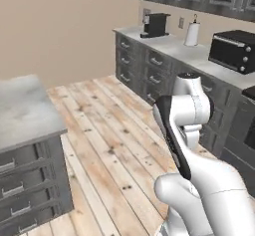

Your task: Move the cutting board and knife to the sink. Then move spray from the cabinet to the counter.

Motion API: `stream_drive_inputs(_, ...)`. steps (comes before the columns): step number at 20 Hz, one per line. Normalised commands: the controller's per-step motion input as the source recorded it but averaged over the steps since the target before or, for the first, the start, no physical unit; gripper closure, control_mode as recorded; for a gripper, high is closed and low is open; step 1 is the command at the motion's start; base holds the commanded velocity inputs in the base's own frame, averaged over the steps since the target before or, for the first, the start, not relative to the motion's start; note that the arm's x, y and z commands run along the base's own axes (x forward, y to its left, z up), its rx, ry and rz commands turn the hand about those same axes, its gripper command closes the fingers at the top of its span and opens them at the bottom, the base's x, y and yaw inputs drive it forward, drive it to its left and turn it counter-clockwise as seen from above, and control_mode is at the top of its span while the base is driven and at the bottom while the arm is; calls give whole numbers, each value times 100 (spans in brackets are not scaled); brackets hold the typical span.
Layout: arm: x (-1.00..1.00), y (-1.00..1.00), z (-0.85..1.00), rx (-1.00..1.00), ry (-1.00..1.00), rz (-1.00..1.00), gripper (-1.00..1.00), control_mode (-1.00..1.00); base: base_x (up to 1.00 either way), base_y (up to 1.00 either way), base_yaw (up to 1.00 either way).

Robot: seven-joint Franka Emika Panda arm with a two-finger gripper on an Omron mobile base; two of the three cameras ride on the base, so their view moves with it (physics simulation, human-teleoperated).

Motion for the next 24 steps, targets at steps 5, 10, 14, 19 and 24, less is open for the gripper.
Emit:
stream_drive_inputs(5, 0, 0, 0, 0, 0, 0, -100, 100, 8, -79, -79)
stream_drive_inputs(10, 0, 0, 0, 0, 0, 0, -100, 100, 2, -85, -74)
stream_drive_inputs(14, 0, 0, 0, 0, 0, 0, -100, 100, 9, -88, -75)
stream_drive_inputs(19, 0, 0, 0, 0, 0, 0, -100, 100, 27, -94, -69)
stream_drive_inputs(24, 0, 0, 0, 0, 0, 0, -100, 100, 39, -98, -44)
